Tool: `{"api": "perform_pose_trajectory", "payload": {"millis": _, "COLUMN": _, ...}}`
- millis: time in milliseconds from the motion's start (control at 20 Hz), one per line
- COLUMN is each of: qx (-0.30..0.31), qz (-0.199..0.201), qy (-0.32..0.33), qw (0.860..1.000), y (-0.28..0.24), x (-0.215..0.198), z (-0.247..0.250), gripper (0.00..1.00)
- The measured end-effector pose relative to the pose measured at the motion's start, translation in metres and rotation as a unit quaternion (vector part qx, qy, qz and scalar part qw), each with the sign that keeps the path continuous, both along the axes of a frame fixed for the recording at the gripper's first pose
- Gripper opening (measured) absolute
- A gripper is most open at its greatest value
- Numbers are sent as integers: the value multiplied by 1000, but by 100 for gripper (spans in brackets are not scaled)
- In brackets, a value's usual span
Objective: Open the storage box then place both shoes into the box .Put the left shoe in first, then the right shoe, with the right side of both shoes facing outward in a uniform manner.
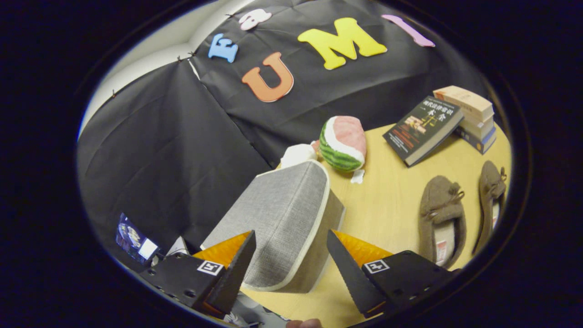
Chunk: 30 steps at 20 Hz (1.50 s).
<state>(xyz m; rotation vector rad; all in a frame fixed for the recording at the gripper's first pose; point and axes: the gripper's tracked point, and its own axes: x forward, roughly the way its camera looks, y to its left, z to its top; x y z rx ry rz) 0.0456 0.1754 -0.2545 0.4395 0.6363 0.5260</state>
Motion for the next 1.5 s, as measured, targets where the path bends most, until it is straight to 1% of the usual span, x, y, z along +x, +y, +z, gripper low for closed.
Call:
{"api": "perform_pose_trajectory", "payload": {"millis": 200, "qx": 50, "qz": 6, "qy": 51, "qw": 997, "y": 16, "x": 5, "z": -9, "gripper": 96}}
{"api": "perform_pose_trajectory", "payload": {"millis": 400, "qx": 100, "qz": -4, "qy": 103, "qw": 990, "y": 27, "x": 9, "z": -10, "gripper": 96}}
{"api": "perform_pose_trajectory", "payload": {"millis": 550, "qx": 110, "qz": -7, "qy": 113, "qw": 988, "y": 31, "x": 8, "z": -1, "gripper": 94}}
{"api": "perform_pose_trajectory", "payload": {"millis": 600, "qx": 106, "qz": -7, "qy": 110, "qw": 988, "y": 29, "x": 6, "z": 4, "gripper": 89}}
{"api": "perform_pose_trajectory", "payload": {"millis": 750, "qx": 126, "qz": -8, "qy": 108, "qw": 986, "y": 25, "x": -1, "z": 25, "gripper": 74}}
{"api": "perform_pose_trajectory", "payload": {"millis": 800, "qx": 120, "qz": -7, "qy": 108, "qw": 987, "y": 21, "x": -3, "z": 30, "gripper": 69}}
{"api": "perform_pose_trajectory", "payload": {"millis": 850, "qx": 120, "qz": -11, "qy": 102, "qw": 988, "y": 25, "x": 1, "z": 32, "gripper": 56}}
{"api": "perform_pose_trajectory", "payload": {"millis": 900, "qx": 117, "qz": -19, "qy": 98, "qw": 988, "y": 17, "x": 1, "z": 38, "gripper": 43}}
{"api": "perform_pose_trajectory", "payload": {"millis": 950, "qx": 98, "qz": -42, "qy": 99, "qw": 989, "y": 12, "x": 4, "z": 37, "gripper": 29}}
{"api": "perform_pose_trajectory", "payload": {"millis": 1000, "qx": 100, "qz": -40, "qy": 99, "qw": 989, "y": 18, "x": 8, "z": 38, "gripper": 16}}
{"api": "perform_pose_trajectory", "payload": {"millis": 1050, "qx": 104, "qz": -30, "qy": 105, "qw": 989, "y": 25, "x": 4, "z": 43, "gripper": 3}}
{"api": "perform_pose_trajectory", "payload": {"millis": 1150, "qx": 106, "qz": -27, "qy": 91, "qw": 990, "y": 32, "x": 4, "z": 66, "gripper": 4}}
{"api": "perform_pose_trajectory", "payload": {"millis": 1250, "qx": 112, "qz": -15, "qy": 60, "qw": 992, "y": 45, "x": 7, "z": 100, "gripper": 3}}
{"api": "perform_pose_trajectory", "payload": {"millis": 1350, "qx": 120, "qz": 9, "qy": 25, "qw": 992, "y": 69, "x": 5, "z": 140, "gripper": 3}}
{"api": "perform_pose_trajectory", "payload": {"millis": 1500, "qx": 111, "qz": 48, "qy": -19, "qw": 992, "y": 120, "x": -2, "z": 182, "gripper": 3}}
